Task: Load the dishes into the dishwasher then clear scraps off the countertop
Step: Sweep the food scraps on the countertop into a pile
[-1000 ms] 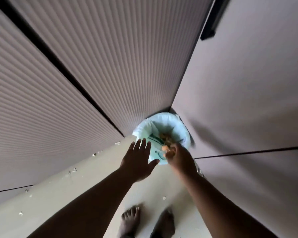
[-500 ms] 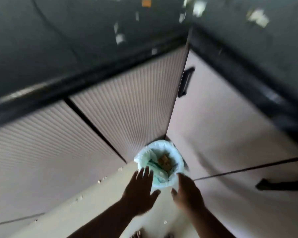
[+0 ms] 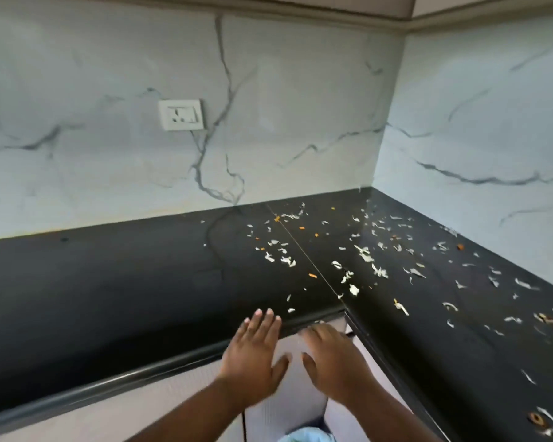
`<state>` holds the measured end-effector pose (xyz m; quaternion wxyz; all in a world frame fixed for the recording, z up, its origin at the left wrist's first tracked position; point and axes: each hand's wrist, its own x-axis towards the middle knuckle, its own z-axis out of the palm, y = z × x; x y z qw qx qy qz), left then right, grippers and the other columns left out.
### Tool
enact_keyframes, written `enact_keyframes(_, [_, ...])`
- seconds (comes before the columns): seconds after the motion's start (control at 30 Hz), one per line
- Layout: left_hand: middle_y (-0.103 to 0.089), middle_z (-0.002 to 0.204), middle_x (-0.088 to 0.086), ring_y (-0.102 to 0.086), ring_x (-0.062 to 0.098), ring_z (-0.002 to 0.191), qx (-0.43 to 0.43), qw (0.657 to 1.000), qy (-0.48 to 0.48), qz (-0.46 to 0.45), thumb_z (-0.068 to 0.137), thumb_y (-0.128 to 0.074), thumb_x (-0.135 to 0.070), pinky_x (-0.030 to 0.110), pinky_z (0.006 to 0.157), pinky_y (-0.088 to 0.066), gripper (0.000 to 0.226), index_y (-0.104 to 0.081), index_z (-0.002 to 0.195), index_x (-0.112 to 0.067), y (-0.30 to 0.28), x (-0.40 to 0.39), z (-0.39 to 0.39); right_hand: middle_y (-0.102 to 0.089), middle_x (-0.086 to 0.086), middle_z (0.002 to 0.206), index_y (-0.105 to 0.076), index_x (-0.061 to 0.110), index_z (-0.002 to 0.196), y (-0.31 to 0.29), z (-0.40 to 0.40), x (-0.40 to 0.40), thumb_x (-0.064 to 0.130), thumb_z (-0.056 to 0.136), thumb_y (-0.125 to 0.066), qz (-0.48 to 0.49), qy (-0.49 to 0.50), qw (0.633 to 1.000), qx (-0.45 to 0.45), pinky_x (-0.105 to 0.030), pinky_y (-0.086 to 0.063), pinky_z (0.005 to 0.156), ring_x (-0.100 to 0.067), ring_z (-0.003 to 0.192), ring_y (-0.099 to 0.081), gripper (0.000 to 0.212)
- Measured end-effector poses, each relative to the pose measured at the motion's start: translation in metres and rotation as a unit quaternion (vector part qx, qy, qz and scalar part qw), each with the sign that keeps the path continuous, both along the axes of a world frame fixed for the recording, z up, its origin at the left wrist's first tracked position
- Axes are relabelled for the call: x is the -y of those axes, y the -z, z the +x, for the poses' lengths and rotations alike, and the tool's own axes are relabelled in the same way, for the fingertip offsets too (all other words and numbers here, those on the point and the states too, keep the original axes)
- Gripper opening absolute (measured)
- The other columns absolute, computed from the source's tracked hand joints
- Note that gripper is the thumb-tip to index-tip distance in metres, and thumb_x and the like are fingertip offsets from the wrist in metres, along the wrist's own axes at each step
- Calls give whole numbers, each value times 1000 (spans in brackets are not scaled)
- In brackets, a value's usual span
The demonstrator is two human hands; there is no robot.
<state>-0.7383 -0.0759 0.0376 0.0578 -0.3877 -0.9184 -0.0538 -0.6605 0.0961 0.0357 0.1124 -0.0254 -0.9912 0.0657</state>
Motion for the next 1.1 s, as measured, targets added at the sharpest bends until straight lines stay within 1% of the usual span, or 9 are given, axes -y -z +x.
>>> enact_keyframes(0.1, [12,160,-1,14,19,147,49,997,-58,-4,59,23,-70,34,116,12,110,5,153,-15,-16,23,-29,-69,2,115,-65,25,115,-16,-23,13,43,85,-44,25,-28,999,33,-32,-56,79,-21,109,-66,42])
enact_keyframes(0.33, [9,162,3,13,21,148,115,968,-222,-18,46,27,-83,40,118,8,131,3,154,-13,14,105,-117,-56,2,138,-57,27,133,7,-93,54,59,98,-17,107,-77,986,103,-30,-44,97,-18,124,-56,62])
enact_keyframes(0.53, [14,161,3,18,21,147,139,962,-236,-2,52,15,-85,40,119,10,124,9,153,-13,10,124,-198,18,9,149,-2,22,154,11,-167,94,74,78,3,71,-134,980,131,-28,8,113,-13,141,15,93])
enact_keyframes(0.6, [19,159,3,21,21,145,138,966,-218,-10,54,14,-86,40,118,11,121,13,152,-14,11,119,-221,-2,5,156,-14,20,152,18,-192,102,76,83,-1,88,-111,985,100,-30,-4,119,-15,145,-6,90])
enact_keyframes(0.67, [24,156,2,23,21,144,139,969,-202,-15,57,12,-86,41,118,12,119,15,151,-13,13,113,-242,-47,3,145,-46,19,139,20,-213,111,73,91,-14,45,-81,977,191,-32,-24,115,-15,129,-50,79])
enact_keyframes(0.7, [25,155,2,24,22,144,139,971,-195,-17,60,10,-86,41,118,12,116,15,151,-13,14,111,-251,-54,3,140,-52,20,135,17,-222,115,72,91,-19,36,-64,974,213,-31,-21,111,-16,125,-54,76])
enact_keyframes(0.8, [22,158,5,25,22,144,142,973,-179,-23,81,-4,-81,43,118,11,99,15,151,-13,17,105,-274,-33,0,154,-40,18,145,15,-247,116,74,90,-23,33,-62,974,215,-29,-3,111,-22,141,-33,80])
enact_keyframes(0.93, [21,158,5,25,22,144,145,974,-175,-10,93,-12,-65,43,118,12,82,13,152,-13,20,99,-293,-50,3,144,-52,19,137,15,-279,120,76,89,-24,51,-61,971,225,-32,-21,104,-17,131,-48,80])
enact_keyframes(1.1, [19,159,6,23,22,145,154,971,-181,-2,97,-14,-49,44,119,10,71,11,152,-11,22,94,-313,-41,2,150,-44,16,142,17,-322,118,72,91,-26,102,-108,973,179,-33,-20,106,-21,139,-37,78])
